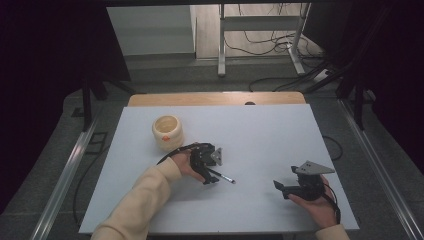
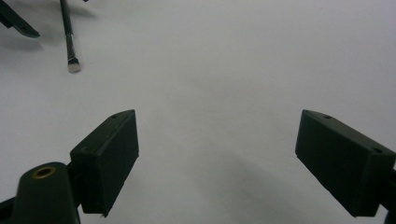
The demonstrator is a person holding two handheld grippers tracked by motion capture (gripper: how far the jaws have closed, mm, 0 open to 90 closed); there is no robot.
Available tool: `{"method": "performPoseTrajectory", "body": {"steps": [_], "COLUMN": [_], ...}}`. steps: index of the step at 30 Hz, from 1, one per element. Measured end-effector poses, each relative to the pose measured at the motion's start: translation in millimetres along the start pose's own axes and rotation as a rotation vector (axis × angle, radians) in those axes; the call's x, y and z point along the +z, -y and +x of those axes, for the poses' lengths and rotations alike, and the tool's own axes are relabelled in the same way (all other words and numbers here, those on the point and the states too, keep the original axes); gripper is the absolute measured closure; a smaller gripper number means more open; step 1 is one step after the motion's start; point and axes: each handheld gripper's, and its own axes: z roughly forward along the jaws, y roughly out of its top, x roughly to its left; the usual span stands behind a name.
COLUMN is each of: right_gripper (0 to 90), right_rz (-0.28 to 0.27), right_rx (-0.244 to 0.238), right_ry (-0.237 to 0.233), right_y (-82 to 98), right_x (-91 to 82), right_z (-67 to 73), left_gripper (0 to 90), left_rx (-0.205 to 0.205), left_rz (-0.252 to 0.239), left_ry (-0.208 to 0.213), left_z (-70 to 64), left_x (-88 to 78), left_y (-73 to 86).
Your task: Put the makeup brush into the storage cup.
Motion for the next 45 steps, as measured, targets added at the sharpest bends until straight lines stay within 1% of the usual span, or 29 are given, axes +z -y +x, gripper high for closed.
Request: {"method": "performPoseTrajectory", "body": {"steps": [3, 5, 7, 8, 9, 10, 11, 12, 13, 14, 16, 17, 18, 19, 20, 21, 24, 25, 26, 29, 32, 33, 34, 36, 37, 43, 45], "right_gripper": [13.8, 13.8, 13.8, 13.8, 13.8, 13.9, 13.9, 13.9, 13.9, 13.8, 13.9, 13.9, 13.9, 13.9, 13.9, 13.9, 13.9, 13.9, 13.8, 13.9, 13.9, 13.9, 13.9, 13.9, 13.9, 14.0, 14.0], "right_rz": [0.001, 0.002, 0.000, 0.000, 0.001, 0.002, 0.004, 0.004, 0.005, 0.004, 0.003, 0.002, 0.002, 0.002, 0.003, 0.003, 0.002, 0.002, 0.002, -0.002, -0.003, -0.002, -0.002, -0.007, -0.008, -0.011, -0.011], "right_rx": [-0.002, -0.002, -0.001, -0.001, -0.002, -0.003, -0.005, -0.005, -0.005, -0.005, -0.006, -0.006, -0.006, -0.005, -0.005, -0.005, -0.004, -0.004, -0.004, -0.006, -0.005, -0.003, -0.003, -0.003, -0.003, -0.002, -0.003], "right_ry": [0.001, 0.001, 0.001, 0.001, 0.002, 0.001, 0.000, 0.000, 0.001, 0.001, 0.001, 0.002, 0.001, 0.002, 0.003, 0.003, 0.003, 0.003, 0.003, 0.001, 0.002, 0.002, 0.002, 0.005, 0.006, 0.006, 0.007], "right_y": [0.2, 0.3, 0.4, 0.4, 0.4, 0.4, 0.3, 0.3, 0.2, 0.2, 0.1, 0.0, 0.1, 0.1, 0.2, 0.2, 0.1, 0.1, 0.0, -0.4, -0.3, -0.1, -0.1, -0.1, -0.2, -0.8, -0.8], "right_x": [0.1, -0.1, 0.0, 0.1, 0.2, 0.3, 0.6, 0.6, 0.7, 0.8, 0.8, 0.6, 0.4, 0.2, -0.1, -0.1, 0.0, 0.0, 0.0, -0.4, -0.6, -0.8, -0.8, -1.4, -1.6, -1.7, -1.8], "right_z": [-0.1, -0.3, -0.4, -0.4, -0.5, -0.4, -0.1, -0.1, 0.1, 0.4, 0.5, 0.3, 0.2, 0.1, -0.1, -0.1, 0.0, 0.0, 0.2, 1.0, 0.7, 0.4, 0.4, 0.1, 0.0, 0.4, 0.1], "left_gripper": [29.2, 30.5, 33.7, 35.4, 39.6, 42.3, 45.5, 47.9, 47.9, 52.9, 59.8, 62.3, 62.6, 63.3, 66.0, 66.0, 76.1, 78.5, 78.5, 83.1, 83.7, 83.7, 83.7, 83.8, 83.8, 83.8, 83.8], "left_rx": [0.005, 0.000, -0.009, -0.010, -0.017, -0.015, -0.024, -0.024, -0.034, -0.041, -0.048, -0.038, -0.038, -0.009, -0.009, -0.001, 0.024, 0.025, 0.024, 0.005, -0.002, 0.002, 0.002, 0.000, -0.001, -0.009, -0.011], "left_rz": [0.015, 0.012, 0.007, 0.006, -0.001, -0.007, -0.028, -0.028, -0.039, -0.043, -0.046, -0.047, -0.047, -0.041, -0.041, -0.034, -0.015, -0.012, -0.007, -0.010, -0.012, -0.004, -0.004, 0.006, 0.019, 0.032, 0.036], "left_ry": [0.014, 0.029, 0.054, 0.077, 0.100, 0.108, 0.123, 0.123, 0.124, 0.125, 0.121, 0.113, 0.113, 0.092, 0.092, 0.090, 0.078, 0.081, 0.089, 0.108, 0.112, 0.106, 0.106, 0.093, 0.084, 0.074, 0.065], "left_z": [2.1, 3.7, 5.3, 6.9, 7.7, 9.2, 12.6, 12.6, 15.5, 17.0, 19.7, 18.8, 18.8, 14.5, 14.5, 12.3, 7.0, 6.8, 6.7, 8.4, 8.8, 8.2, 8.2, 6.2, 4.9, 3.8, 3.6], "left_x": [2.9, 3.4, 3.6, 3.5, 3.8, 3.7, 3.7, 3.7, 3.6, 3.4, 3.1, 3.1, 3.1, 2.6, 2.6, 2.3, 1.8, 1.8, 1.7, 1.7, 1.8, 1.5, 1.5, 1.3, 0.8, 0.2, -0.6], "left_y": [-0.1, 0.5, 1.3, 2.0, 2.9, 4.1, 7.1, 7.1, 8.6, 9.3, 10.2, 10.0, 10.0, 8.7, 8.7, 7.5, 4.3, 3.9, 3.5, 4.2, 4.2, 3.2, 3.2, 1.3, -0.2, -2.0, -2.1]}}
